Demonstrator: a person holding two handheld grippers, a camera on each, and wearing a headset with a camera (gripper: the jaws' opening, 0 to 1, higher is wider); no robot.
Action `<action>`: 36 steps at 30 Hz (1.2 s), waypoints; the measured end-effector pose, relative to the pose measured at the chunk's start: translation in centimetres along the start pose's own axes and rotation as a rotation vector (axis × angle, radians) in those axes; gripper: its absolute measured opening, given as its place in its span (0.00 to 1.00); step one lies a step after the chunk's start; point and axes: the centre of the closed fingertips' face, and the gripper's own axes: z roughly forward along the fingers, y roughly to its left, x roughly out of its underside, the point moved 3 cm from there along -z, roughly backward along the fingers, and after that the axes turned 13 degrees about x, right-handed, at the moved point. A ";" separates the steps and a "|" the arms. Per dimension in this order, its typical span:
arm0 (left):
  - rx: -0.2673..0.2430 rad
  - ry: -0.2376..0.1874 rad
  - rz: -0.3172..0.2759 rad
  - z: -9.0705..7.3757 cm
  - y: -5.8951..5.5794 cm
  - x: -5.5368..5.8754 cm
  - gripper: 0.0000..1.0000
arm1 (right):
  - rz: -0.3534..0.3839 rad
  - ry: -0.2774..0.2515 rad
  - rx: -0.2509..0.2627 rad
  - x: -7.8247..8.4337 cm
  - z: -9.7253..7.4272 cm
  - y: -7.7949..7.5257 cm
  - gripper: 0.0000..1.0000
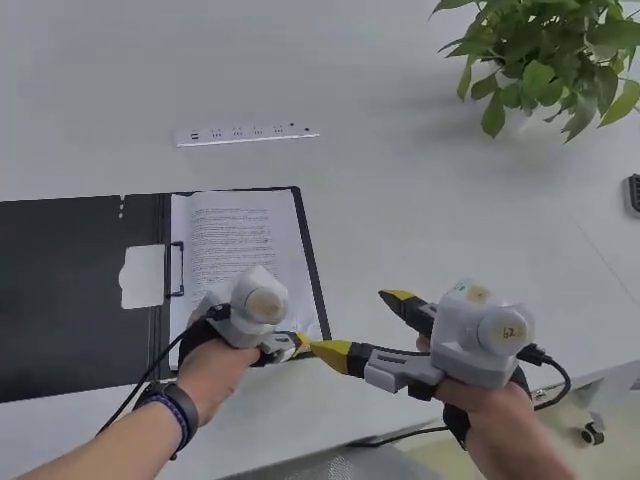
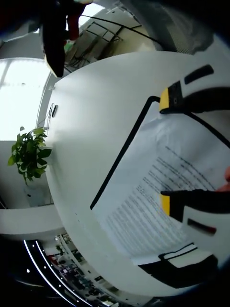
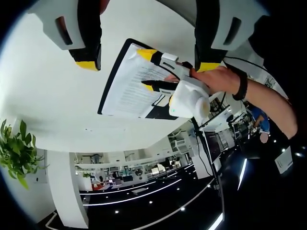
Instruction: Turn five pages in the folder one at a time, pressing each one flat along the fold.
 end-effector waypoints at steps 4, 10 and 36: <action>0.000 0.001 0.006 -0.1 0.2 0.0 0.61 | 0.004 0.003 -0.006 0.1 0.3 0.0 0.79; 0.001 -0.011 -0.008 -0.4 0.3 0.1 0.56 | 0.014 0.011 -0.020 0.4 1.0 0.0 0.79; 0.008 -0.027 -0.022 -0.8 1.0 0.1 0.49 | 0.185 0.082 -0.086 2.1 9.3 -1.2 0.59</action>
